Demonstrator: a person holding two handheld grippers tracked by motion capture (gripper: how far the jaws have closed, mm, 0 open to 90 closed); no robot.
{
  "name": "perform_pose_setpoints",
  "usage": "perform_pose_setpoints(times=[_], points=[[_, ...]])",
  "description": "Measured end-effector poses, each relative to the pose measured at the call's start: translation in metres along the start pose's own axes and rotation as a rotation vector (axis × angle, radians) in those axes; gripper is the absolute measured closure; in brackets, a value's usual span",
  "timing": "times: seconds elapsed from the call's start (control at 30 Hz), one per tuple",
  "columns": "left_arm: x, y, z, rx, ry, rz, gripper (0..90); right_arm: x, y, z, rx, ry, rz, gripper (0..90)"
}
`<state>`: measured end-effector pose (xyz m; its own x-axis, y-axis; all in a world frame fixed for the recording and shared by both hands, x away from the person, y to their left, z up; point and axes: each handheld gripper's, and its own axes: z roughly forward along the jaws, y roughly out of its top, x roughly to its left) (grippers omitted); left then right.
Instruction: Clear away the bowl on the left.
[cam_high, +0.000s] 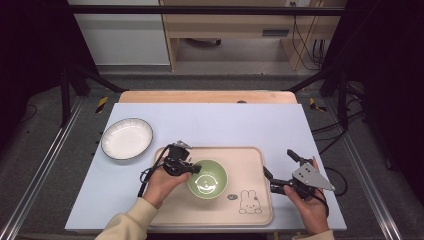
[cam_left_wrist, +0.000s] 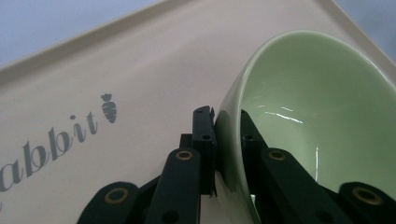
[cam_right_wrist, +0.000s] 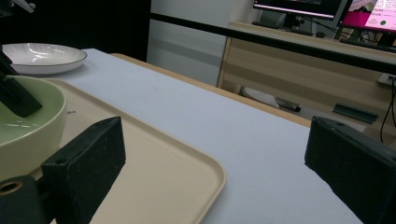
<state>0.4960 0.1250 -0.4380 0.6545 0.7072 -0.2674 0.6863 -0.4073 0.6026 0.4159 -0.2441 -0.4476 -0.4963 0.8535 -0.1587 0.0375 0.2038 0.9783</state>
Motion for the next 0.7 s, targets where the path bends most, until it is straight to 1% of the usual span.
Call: perform_pose_setpoints(times=[0.07,0.27,0.37,0.53,0.57,0.6,0.7], points=[[0.0004,0.0001,-0.0007,0.000,0.009,0.013,82.2,-0.0003,-0.0001,0.0002,0.001,0.000,0.001,5.3],[0.0030,0.0022,0.0017,0.010,-0.005,0.020,82.3,0.0000,0.0000,0.0001,0.002,-0.001,0.004,5.3],[0.0064,0.0025,0.0031,0.030,-0.011,0.020,82.4,-0.0002,-0.0001,0.0000,0.002,-0.002,0.003,5.2],[0.0086,0.0014,0.0042,0.042,-0.012,0.032,81.3,-0.0007,-0.0003,0.0001,0.003,-0.002,0.005,5.1],[0.0089,0.0013,0.0041,0.040,-0.012,0.034,80.9,-0.0006,-0.0004,0.0002,0.003,-0.001,0.005,5.1],[0.0099,0.0016,0.0055,0.024,-0.021,0.045,80.8,-0.0005,-0.0004,0.0003,0.005,-0.001,0.005,5.1],[0.0088,0.0014,0.0046,0.022,-0.021,0.046,79.0,0.0001,-0.0004,0.0002,0.006,0.001,0.007,5.0]])
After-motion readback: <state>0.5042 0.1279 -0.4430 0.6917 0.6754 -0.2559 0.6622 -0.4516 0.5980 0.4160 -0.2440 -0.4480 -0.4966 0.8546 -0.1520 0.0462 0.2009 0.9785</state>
